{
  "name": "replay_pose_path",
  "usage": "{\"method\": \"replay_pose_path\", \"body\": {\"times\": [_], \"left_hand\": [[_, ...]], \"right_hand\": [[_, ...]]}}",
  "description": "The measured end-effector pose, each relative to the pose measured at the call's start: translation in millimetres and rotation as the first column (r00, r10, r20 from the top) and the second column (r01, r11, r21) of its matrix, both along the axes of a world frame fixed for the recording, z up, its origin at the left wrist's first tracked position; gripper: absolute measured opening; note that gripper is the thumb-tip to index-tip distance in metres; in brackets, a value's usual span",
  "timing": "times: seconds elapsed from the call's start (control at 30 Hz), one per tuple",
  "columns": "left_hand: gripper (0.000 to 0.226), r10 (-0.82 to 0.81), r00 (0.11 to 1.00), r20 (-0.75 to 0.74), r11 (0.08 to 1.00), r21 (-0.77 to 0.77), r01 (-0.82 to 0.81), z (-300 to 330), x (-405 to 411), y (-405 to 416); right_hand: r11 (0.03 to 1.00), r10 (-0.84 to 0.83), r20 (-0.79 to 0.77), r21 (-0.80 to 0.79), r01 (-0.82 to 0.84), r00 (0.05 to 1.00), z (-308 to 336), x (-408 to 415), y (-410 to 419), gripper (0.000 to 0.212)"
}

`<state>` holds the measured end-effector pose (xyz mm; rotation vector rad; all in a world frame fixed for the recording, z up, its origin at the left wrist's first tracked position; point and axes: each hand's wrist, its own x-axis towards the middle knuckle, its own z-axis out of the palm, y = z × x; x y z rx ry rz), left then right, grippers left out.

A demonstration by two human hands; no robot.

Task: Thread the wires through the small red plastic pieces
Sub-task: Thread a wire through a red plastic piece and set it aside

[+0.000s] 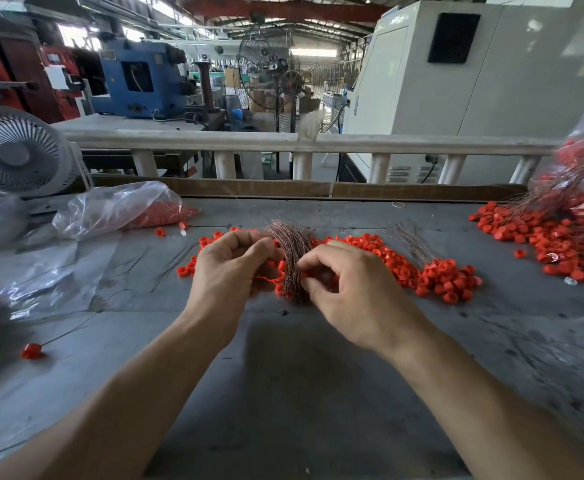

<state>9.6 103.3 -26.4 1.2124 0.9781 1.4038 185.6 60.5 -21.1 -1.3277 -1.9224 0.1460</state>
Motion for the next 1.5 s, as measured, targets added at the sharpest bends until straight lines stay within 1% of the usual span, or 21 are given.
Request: {"method": "replay_pose_path", "body": {"times": [0.13,0.23,0.33,0.43,0.5,0.8,0.93,1.07,1.13,1.23,1.3,1.33,1.4,1.5], "left_hand": [[0.01,0.034,0.996,-0.086,0.999,0.019,-0.032,-1,-2,3],[0.013,0.054,0.984,-0.172,0.998,0.05,-0.046,-2,-4,4],[0.013,0.055,0.972,-0.229,0.997,0.06,-0.042,-3,-6,5],[0.014,0.053,0.965,-0.256,0.998,0.057,-0.039,-5,-7,6],[0.015,0.056,0.961,-0.271,0.998,0.056,-0.042,-7,-8,7],[0.017,0.069,0.931,-0.358,0.996,0.079,-0.044,-12,-8,12],[0.02,0.094,0.89,-0.447,0.992,0.114,-0.047,-14,-9,13],[0.018,0.099,0.859,-0.502,0.991,0.129,-0.039,-15,-9,12],[0.018,0.103,0.854,-0.511,0.991,0.13,-0.041,-14,-9,12],[0.017,0.107,0.852,-0.512,0.991,0.124,-0.05,-12,-11,12],[0.017,0.114,0.849,-0.517,0.991,0.12,-0.06,-12,-11,13],[0.017,0.118,0.843,-0.525,0.991,0.119,-0.065,-12,-11,13],[0.016,0.128,0.824,-0.552,0.99,0.122,-0.072,-12,-11,13],[0.016,0.156,0.77,-0.619,0.985,0.154,-0.076,-14,-11,15]], "right_hand": [[0.984,-0.159,-0.015,0.075,0.159,0.987,1,15,7,0.014],[0.949,-0.296,-0.046,0.097,0.299,0.954,4,33,12,0.014],[0.872,-0.474,-0.075,0.094,0.48,0.877,6,55,18,0.013],[0.774,-0.631,-0.068,0.024,0.633,0.773,9,79,22,0.012],[0.725,-0.688,-0.039,-0.039,0.687,0.724,10,93,21,0.013],[0.571,-0.764,0.162,-0.279,0.772,0.624,14,113,17,0.025],[0.533,-0.772,0.207,-0.306,0.789,0.601,18,113,15,0.025],[0.512,-0.779,0.229,-0.304,0.803,0.583,19,114,15,0.016],[0.507,-0.772,0.244,-0.321,0.8,0.587,19,114,15,0.017],[0.517,-0.762,0.261,-0.305,0.8,0.592,19,114,14,0.017],[0.55,-0.748,0.283,-0.241,0.8,0.6,18,110,14,0.02],[0.581,-0.74,0.282,-0.187,0.792,0.61,18,108,14,0.02],[0.672,-0.705,0.211,-0.107,0.733,0.677,16,99,15,0.018],[0.835,-0.534,0.049,-0.125,0.536,0.844,13,77,14,0.012]]}}
